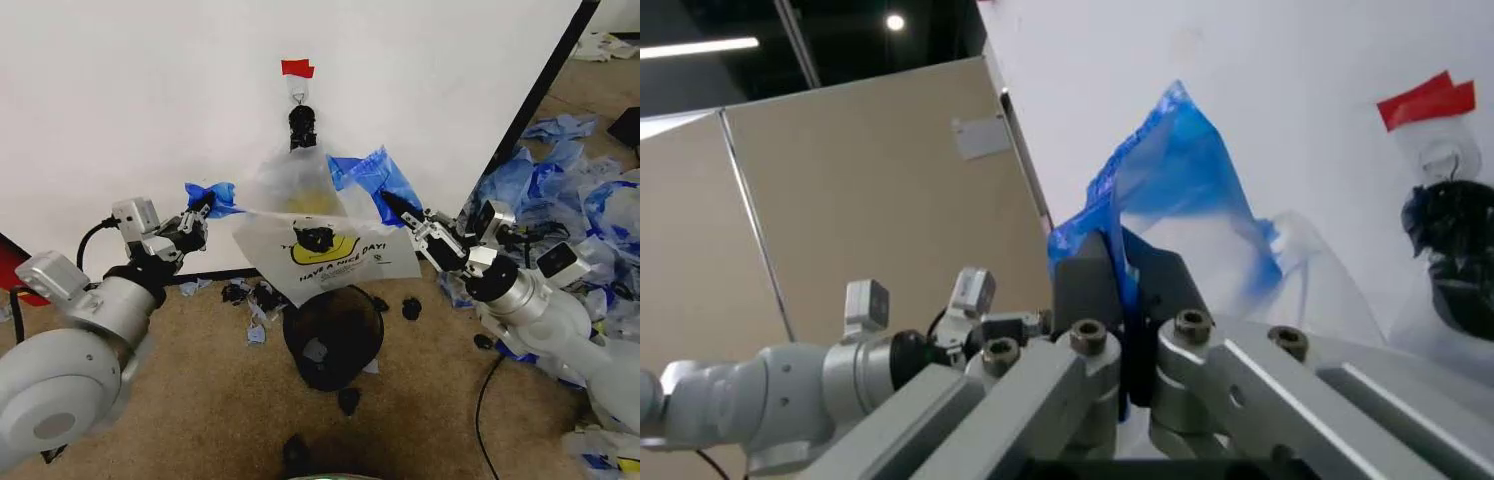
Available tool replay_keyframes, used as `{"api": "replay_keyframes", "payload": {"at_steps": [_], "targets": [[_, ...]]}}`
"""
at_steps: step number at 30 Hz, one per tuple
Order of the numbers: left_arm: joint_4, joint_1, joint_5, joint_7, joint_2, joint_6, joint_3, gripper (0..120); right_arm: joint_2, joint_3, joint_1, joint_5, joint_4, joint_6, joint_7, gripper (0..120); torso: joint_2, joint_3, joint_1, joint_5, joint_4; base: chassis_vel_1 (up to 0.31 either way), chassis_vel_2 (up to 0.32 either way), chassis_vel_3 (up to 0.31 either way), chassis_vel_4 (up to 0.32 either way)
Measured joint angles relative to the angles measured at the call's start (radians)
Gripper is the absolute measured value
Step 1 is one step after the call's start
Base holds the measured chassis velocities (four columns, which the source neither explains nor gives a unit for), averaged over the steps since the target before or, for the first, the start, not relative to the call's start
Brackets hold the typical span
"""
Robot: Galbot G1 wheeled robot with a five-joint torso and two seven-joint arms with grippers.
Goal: Pick up the garbage bag from the wall and place it over the trash bin.
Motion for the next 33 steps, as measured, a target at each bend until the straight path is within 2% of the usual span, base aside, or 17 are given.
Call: {"api": "replay_keyframes", "payload": {"at_steps": [6, 13, 18, 24, 26, 33], "targets": [[0.0, 0.023, 0.005, -0.005, -0.019, 0.008, 0.023, 0, 0.014, -0.009, -0.049, -0.029, 0.001, 0.001, 0.005, 0, 0.0, 0.0, 0.0, -0.0003, 0.0001, 0.0, 0.0, 0.0, 0.0], [0.0, 0.044, 0.025, -0.009, -0.063, 0.017, 0.103, 0, 0.047, -0.017, -0.113, -0.072, -0.018, 0.005, 0.011, 0, 0.0, 0.0, 0.0, -0.0005, 0.0, 0.0, 0.0, 0.0, 0.0], [0.0, 0.04, 0.067, -0.008, -0.076, 0.016, 0.131, 0, 0.106, -0.032, -0.147, -0.097, -0.055, 0.009, 0.01, 0, 0.0, 0.0, 0.0, -0.0002, -0.0001, 0.0, 0.0, 0.0, 0.0], [0.0, 0.037, 0.132, 0.014, -0.084, 0.002, 0.164, 0, 0.171, -0.062, -0.134, -0.108, -0.101, 0.009, 0.013, 0, 0.0, 0.0, 0.0, -0.0003, 0.0, 0.0, 0.0, 0.0, 0.0], [0.0, 0.029, 0.156, 0.026, -0.097, -0.004, 0.193, 0, 0.21, -0.086, -0.099, -0.119, -0.145, 0.007, 0.013, 0, 0.0, 0.0, 0.0, -0.0003, 0.0, 0.0, 0.0, 0.0, 0.0], [0.0, 0.035, 0.207, 0.05, -0.131, -0.021, 0.245, 0, 0.26, -0.113, -0.013, -0.123, -0.243, 0.005, -0.003, 0, 0.0, 0.0, 0.0, -0.0006, 0.0001, 0.0, 0.0, 0.0, 0.0]]}}
